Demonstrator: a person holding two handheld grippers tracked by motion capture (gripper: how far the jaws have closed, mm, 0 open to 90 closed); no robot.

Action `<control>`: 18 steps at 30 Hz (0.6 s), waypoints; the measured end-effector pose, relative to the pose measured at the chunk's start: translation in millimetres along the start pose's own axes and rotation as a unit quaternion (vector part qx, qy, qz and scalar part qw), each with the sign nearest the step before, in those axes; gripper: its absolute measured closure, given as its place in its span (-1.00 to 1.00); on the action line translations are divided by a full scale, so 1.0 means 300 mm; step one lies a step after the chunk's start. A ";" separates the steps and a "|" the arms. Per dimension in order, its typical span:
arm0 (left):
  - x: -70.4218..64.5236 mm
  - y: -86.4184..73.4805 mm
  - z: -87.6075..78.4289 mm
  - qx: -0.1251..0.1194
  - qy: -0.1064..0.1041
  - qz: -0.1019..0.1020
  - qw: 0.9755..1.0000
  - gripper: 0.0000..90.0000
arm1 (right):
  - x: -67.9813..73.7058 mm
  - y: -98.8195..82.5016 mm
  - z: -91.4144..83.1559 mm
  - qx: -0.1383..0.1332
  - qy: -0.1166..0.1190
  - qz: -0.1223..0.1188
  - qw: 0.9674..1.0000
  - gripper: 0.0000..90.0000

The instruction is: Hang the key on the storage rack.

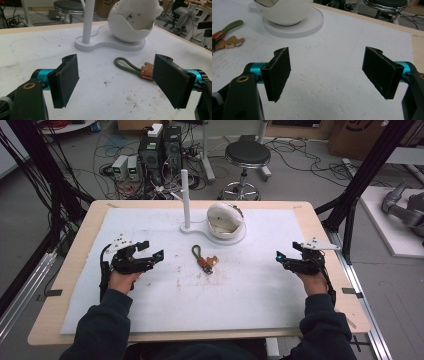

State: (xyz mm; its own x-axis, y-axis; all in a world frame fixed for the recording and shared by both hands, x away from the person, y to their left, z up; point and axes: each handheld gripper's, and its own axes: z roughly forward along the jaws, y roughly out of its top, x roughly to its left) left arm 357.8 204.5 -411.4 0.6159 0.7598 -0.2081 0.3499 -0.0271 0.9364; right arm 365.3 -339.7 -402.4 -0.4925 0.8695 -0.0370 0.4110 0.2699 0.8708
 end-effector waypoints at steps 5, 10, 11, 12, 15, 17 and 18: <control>-0.041 -0.001 0.042 0.022 -0.017 0.013 1.000 -0.53 | 0.011 -0.002 0.017 0.010 0.001 -0.009 1.000 -0.47; -0.042 -0.013 0.073 0.051 -0.019 0.004 0.999 -0.39 | 0.016 -0.009 0.030 0.017 0.003 -0.006 1.000 -0.45; -0.043 -0.014 0.074 0.055 -0.017 -0.001 0.998 -0.35 | 0.015 -0.012 0.031 0.020 0.004 -0.002 1.000 -0.45; -0.043 -0.014 0.074 0.055 -0.017 -0.001 0.998 -0.32 | 0.014 -0.014 0.031 0.020 0.003 0.000 1.000 -0.45; -0.050 -0.015 0.087 0.065 -0.016 -0.002 0.998 -0.28 | 0.011 -0.018 0.031 0.020 0.002 0.001 1.000 -0.45; -0.063 -0.017 0.113 0.076 -0.019 -0.001 0.997 -0.16 | 0.008 -0.022 0.027 0.018 0.005 -0.001 1.000 -0.45; -0.063 -0.017 0.113 0.076 -0.019 -0.001 0.997 -0.08 | 0.006 -0.023 0.025 0.016 0.003 0.000 1.000 -0.45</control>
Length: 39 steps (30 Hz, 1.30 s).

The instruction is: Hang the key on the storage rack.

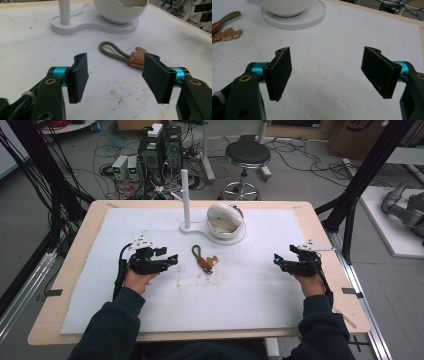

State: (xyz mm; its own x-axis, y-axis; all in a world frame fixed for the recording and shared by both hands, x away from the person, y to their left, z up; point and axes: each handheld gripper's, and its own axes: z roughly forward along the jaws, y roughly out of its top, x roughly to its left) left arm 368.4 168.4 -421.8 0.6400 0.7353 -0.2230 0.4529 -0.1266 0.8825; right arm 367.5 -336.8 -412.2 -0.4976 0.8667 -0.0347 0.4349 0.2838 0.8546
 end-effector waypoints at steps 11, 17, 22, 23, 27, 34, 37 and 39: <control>-0.046 0.006 0.173 0.056 -0.003 -0.046 0.997 -0.01 | -0.008 -0.009 -0.012 -0.003 0.002 0.003 1.000 -0.44; -0.099 0.027 0.268 0.053 0.011 -0.052 0.997 -0.01 | 0.000 0.000 -0.001 -0.005 0.001 -0.005 1.000 -0.44; -0.119 0.023 0.321 0.079 0.032 -0.045 0.995 -0.07 | 0.000 0.008 0.019 -0.004 0.005 -0.003 1.000 -0.44; -0.124 0.021 0.332 0.088 0.034 -0.041 0.995 -0.07 | 0.000 0.008 0.019 -0.004 0.005 -0.003 1.000 -0.44; -0.135 0.020 0.349 0.100 0.039 -0.031 0.994 -0.14 | 0.000 0.007 0.023 -0.004 0.008 -0.006 1.000 -0.44; -0.166 0.020 0.358 0.115 0.031 -0.001 0.993 -0.23 | 0.005 0.010 0.023 -0.004 0.008 -0.007 1.000 -0.43; -0.175 0.021 0.355 0.122 0.028 0.011 0.992 0.08 | 0.008 0.012 0.023 -0.003 0.008 -0.010 1.000 -0.43; -0.173 0.024 0.350 0.128 0.024 0.017 0.991 0.20 | 0.009 0.013 0.022 -0.003 0.007 -0.010 1.000 -0.43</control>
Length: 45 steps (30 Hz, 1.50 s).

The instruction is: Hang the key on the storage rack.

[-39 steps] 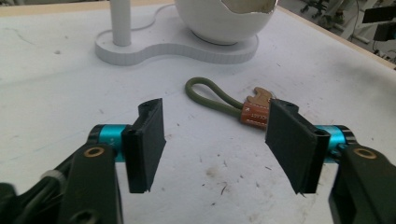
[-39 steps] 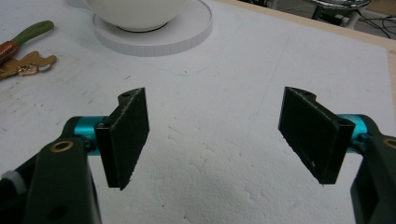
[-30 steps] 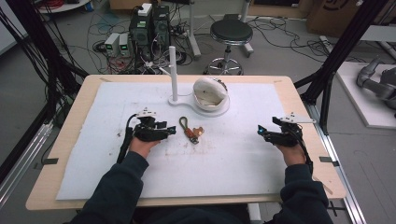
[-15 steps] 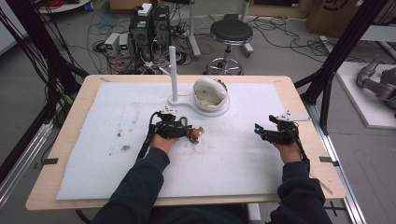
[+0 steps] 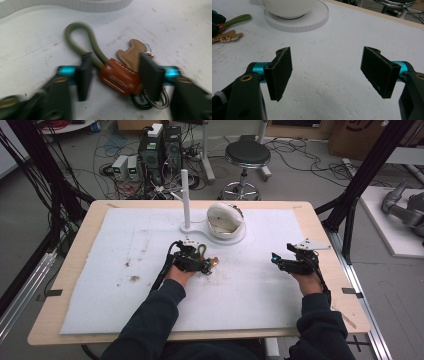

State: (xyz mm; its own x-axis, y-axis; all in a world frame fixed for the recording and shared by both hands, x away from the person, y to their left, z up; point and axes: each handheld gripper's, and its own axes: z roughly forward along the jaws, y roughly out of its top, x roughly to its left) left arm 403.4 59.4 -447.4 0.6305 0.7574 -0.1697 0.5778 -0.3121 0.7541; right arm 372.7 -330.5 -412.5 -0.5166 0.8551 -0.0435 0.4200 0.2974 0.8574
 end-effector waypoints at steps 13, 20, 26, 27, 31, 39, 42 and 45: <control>0.122 -0.041 -0.139 0.027 -0.037 0.020 0.999 0.26 | 0.002 0.000 -0.007 -0.001 0.002 0.002 1.000 -0.43; 0.195 -0.062 -0.193 0.022 -0.066 0.017 0.997 0.26 | 0.004 0.000 -0.008 0.002 0.003 0.001 1.000 -0.43; 0.214 -0.064 -0.187 0.028 -0.054 0.013 0.998 0.24 | 0.007 0.000 -0.006 0.004 0.006 0.002 1.000 -0.43; 0.210 -0.064 -0.184 0.033 -0.032 0.011 0.999 0.21 | 0.007 -0.001 -0.007 0.004 0.007 0.003 1.000 -0.43; 0.193 -0.069 -0.187 0.036 0.038 -0.029 0.998 -0.02 | 0.002 -0.002 -0.009 0.003 0.006 0.004 1.000 -0.43; 0.151 -0.074 -0.185 0.048 0.062 -0.044 0.996 0.23 | 0.004 -0.002 -0.009 0.003 0.006 0.002 1.000 -0.42; 0.157 -0.074 -0.184 0.047 0.049 -0.021 0.997 0.29 | 0.005 -0.002 -0.009 0.004 0.007 0.003 1.000 -0.41; 0.171 -0.079 -0.187 0.046 0.012 0.007 0.999 0.32 | 0.005 -0.002 -0.010 0.004 0.007 0.003 1.000 -0.41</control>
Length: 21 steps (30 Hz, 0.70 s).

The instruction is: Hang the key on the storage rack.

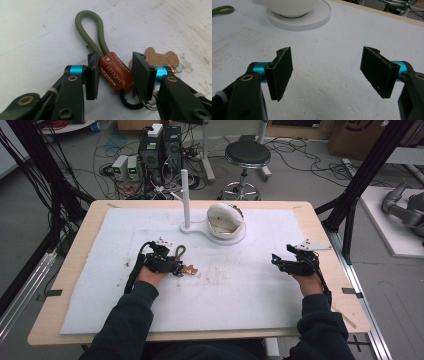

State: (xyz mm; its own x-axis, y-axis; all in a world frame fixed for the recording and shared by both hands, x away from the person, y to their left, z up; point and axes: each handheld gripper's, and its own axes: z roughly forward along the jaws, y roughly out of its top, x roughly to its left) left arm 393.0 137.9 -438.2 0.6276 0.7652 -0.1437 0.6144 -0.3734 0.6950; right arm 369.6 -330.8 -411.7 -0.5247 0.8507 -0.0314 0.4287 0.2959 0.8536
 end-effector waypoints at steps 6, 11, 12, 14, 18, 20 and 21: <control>0.005 -0.004 0.002 -0.003 -0.039 0.021 0.999 0.30 | 0.000 0.000 0.001 0.003 0.001 -0.001 1.000 -0.41; -0.001 0.006 -0.019 -0.055 0.002 -0.043 0.998 0.18 | 0.000 -0.001 -0.003 0.002 0.000 0.001 1.000 -0.41; -0.003 0.008 -0.023 -0.065 0.007 -0.052 0.997 0.16 | -0.002 -0.001 -0.003 0.002 0.001 0.000 1.000 -0.41; -0.011 0.011 -0.022 -0.065 0.020 -0.063 0.996 0.17 | -0.002 -0.001 -0.002 0.002 0.001 0.001 1.000 -0.41; -0.027 0.006 -0.004 -0.030 0.036 -0.071 0.996 0.14 | 0.000 -0.001 -0.001 0.002 0.001 -0.001 1.000 -0.41; -0.038 -0.003 0.006 -0.033 0.042 -0.077 0.996 0.11 | 0.000 -0.001 -0.001 0.003 0.001 0.001 1.000 -0.41; -0.043 -0.009 0.015 -0.029 0.045 -0.083 0.995 0.09 | -0.001 -0.001 0.000 0.004 0.003 0.001 1.000 -0.41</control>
State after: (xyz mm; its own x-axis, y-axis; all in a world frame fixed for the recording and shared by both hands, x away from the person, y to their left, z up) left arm 385.3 126.7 -441.5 0.4731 0.8586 -0.1977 0.6752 -0.2092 0.7074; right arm 369.5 -331.2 -412.0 -0.5275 0.8491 -0.0270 0.4356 0.2976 0.8495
